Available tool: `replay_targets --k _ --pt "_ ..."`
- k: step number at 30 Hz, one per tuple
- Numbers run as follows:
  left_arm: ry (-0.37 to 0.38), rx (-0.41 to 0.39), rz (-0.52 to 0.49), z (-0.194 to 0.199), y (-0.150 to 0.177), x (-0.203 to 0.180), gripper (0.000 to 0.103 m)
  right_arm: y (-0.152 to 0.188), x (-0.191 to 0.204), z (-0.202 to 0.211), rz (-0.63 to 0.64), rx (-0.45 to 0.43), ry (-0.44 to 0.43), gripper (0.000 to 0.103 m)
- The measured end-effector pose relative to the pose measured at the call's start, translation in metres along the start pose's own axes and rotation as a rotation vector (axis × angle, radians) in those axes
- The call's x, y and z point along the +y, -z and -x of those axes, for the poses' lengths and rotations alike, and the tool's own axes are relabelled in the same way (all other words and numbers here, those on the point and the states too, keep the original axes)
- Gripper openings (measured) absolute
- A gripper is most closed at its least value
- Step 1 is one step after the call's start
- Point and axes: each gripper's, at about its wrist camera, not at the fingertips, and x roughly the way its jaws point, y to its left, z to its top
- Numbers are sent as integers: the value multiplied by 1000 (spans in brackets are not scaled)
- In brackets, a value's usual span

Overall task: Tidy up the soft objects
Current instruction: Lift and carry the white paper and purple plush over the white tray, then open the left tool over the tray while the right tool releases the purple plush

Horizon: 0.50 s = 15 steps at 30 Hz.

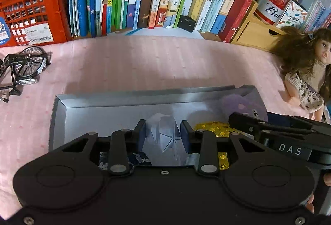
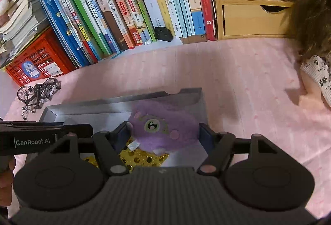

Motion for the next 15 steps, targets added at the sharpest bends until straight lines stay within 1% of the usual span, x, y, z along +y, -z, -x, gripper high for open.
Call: replay_targets --k 8,12,14,15 --pt "-3 9 -8 -7 2 -3 34 -1 0 -1 1 -2 1 74" --pt "-7 13 -13 -11 3 -5 37 -1 1 -1 5 -4 0 74" --pt "-12 13 -15 -11 3 -6 38 -1 1 0 5 -6 -4 76" --pt "-16 10 -17 -11 3 -6 41 -1 1 0 8 -7 -3 82"
